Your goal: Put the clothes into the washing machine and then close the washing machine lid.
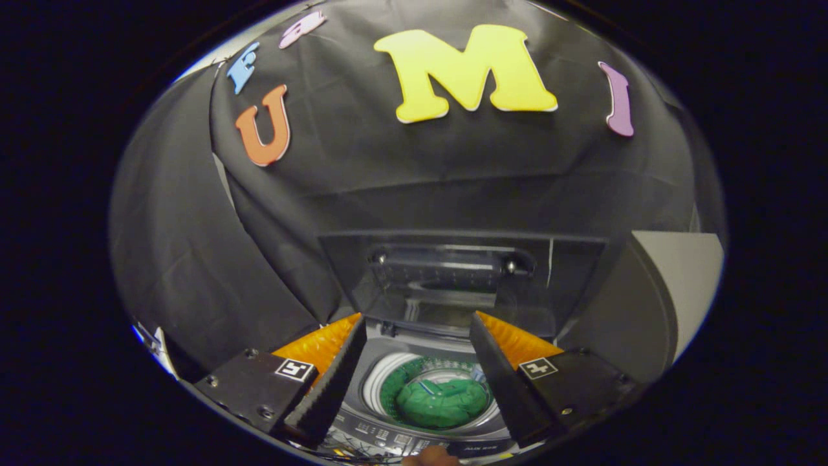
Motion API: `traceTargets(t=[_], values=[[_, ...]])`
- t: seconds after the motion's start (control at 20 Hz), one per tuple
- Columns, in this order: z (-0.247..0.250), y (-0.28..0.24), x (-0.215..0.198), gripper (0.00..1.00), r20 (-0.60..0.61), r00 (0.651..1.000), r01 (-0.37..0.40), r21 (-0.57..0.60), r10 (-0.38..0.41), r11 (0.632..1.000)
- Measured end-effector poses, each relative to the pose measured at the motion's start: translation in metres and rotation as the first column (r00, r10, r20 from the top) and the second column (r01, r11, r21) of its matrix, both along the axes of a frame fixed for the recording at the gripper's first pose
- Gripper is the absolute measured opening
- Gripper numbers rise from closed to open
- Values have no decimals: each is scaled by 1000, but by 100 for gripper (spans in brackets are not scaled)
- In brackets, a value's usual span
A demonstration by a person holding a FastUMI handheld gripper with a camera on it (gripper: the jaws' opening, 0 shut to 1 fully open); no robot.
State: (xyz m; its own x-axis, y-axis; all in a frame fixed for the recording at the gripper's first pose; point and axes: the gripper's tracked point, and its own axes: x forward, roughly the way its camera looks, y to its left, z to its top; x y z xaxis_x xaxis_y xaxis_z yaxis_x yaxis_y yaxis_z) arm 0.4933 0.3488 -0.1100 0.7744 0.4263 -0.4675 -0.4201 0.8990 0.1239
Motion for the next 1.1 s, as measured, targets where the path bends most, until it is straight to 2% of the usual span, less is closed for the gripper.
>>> traceTargets(t=[0.35, 0.55, 0.7, 0.9, 1.1], values=[[79, 0, 36, 100, 78, 997, 1, 40, -4, 999], [92, -3, 75, 100, 105, 994, 34, 11, -35, 999], [86, 0, 107, 100, 111, 993, 48, -12, -46, 999], [48, 13, 137, 100, 13, 998, 67, -29, -67, 997], [21, 13, 156, 100, -38, 994, 104, -36, -105, 994]])
